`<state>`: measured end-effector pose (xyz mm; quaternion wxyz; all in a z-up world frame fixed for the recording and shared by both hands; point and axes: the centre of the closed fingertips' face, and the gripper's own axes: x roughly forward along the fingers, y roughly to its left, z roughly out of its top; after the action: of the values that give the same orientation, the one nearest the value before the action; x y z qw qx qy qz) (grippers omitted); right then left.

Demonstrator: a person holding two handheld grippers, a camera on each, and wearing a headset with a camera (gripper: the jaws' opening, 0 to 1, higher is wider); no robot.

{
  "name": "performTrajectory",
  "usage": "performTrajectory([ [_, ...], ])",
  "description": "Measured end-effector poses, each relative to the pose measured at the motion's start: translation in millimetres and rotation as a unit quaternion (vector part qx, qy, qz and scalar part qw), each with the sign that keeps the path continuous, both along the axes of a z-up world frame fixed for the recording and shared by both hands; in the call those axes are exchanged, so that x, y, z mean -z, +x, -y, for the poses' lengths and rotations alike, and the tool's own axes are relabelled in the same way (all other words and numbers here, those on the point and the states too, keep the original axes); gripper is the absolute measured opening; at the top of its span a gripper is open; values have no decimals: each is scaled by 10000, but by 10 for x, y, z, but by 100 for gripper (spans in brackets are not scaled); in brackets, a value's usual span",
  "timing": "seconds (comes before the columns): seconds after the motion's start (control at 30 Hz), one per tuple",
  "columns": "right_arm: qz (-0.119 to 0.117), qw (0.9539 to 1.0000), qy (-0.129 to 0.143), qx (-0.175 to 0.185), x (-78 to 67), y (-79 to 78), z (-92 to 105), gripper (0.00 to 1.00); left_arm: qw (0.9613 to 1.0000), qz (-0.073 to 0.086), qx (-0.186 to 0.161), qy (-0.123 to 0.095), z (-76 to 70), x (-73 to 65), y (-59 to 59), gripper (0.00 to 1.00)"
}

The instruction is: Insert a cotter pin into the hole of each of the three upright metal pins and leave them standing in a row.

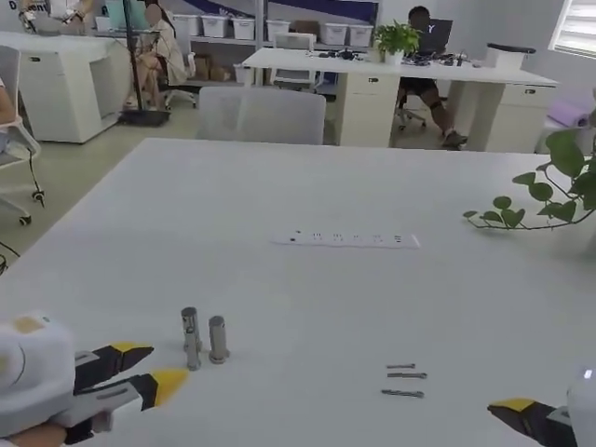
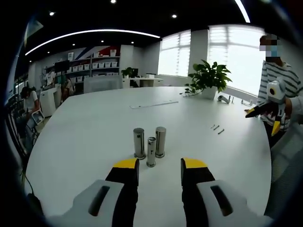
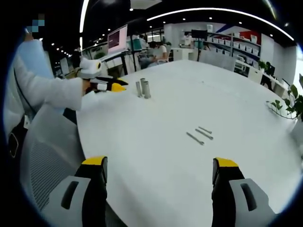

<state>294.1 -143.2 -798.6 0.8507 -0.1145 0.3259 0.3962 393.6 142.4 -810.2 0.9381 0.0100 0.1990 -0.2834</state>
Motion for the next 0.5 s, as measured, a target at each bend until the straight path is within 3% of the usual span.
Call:
performTrajectory([
  [0.1, -14, 10000, -37, -6, -3, 2, -4, 93, 9999, 25, -5, 122, 9, 49, 70, 32],
  [0.5, -101, 9998, -158, -9, 28, 43, 19, 93, 9999, -47, 71, 150, 108, 193, 286, 25],
])
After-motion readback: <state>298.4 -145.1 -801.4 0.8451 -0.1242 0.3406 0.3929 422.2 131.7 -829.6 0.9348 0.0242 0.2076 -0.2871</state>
